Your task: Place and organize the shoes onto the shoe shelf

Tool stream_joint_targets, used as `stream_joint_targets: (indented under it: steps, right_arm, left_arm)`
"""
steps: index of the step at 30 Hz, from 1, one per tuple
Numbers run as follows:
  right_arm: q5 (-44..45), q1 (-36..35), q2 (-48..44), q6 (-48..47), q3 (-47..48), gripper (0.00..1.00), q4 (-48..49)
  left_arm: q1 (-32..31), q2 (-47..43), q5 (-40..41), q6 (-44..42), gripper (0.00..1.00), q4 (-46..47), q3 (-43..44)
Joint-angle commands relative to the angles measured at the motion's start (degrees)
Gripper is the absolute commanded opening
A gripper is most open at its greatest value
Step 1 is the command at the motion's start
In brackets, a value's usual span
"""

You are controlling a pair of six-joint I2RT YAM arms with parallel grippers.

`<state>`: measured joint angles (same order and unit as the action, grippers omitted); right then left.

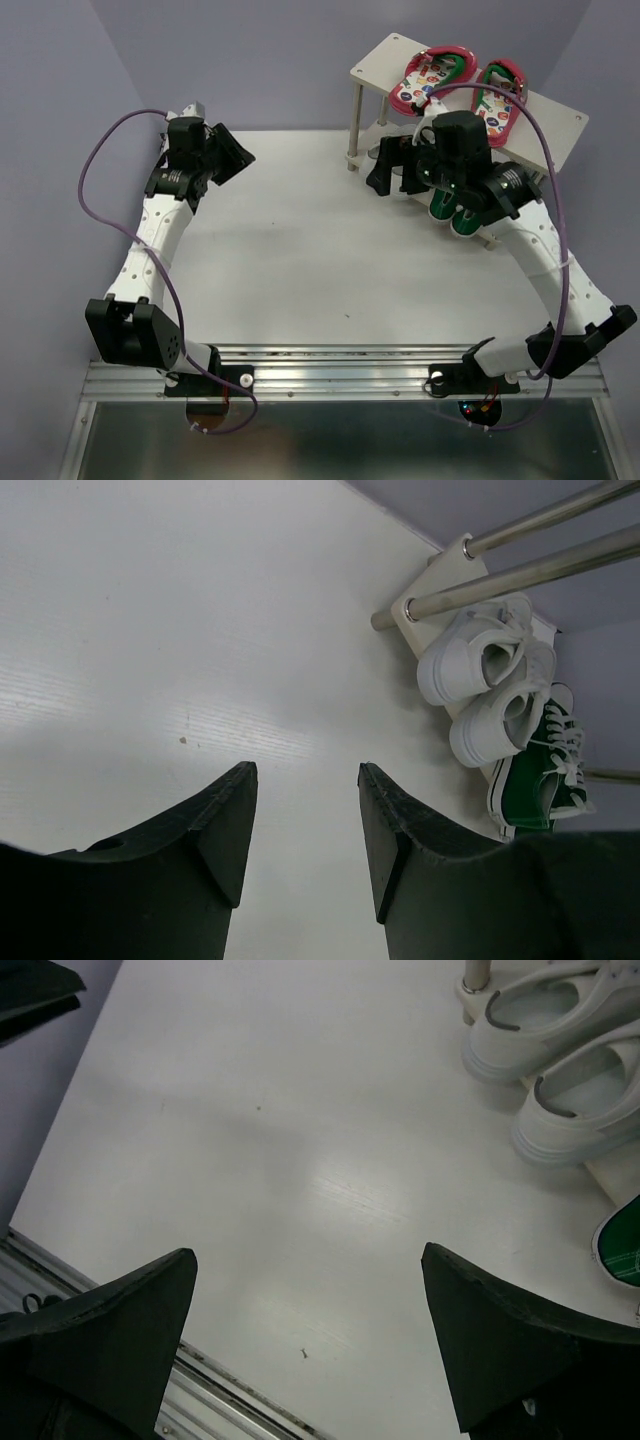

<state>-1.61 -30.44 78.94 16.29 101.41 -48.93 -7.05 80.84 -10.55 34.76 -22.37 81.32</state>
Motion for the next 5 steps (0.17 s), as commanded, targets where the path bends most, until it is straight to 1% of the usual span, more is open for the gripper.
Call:
stream_joint_targets:
  steps: [1, 3, 5]
  right_arm:
    - [7.32, -0.85, -1.06, 1.99, -3.75, 1.0, 0.32]
    - [8.11, -0.85, -2.56, 2.69, -6.13, 1.0, 2.52]
    - [10.29, -0.85, -2.12, 3.39, -6.13, 1.0, 1.56]
  left_arm:
    - [-0.16, -0.42, -0.62, -1.19, 0.56, 1.54, 2.0]
    - [-0.16, -0.16, -0.88, -1.02, 0.56, 1.54, 1.74]
    - [-0.16, 0.02, -1.05, -0.75, 0.56, 1.72, 1.56]
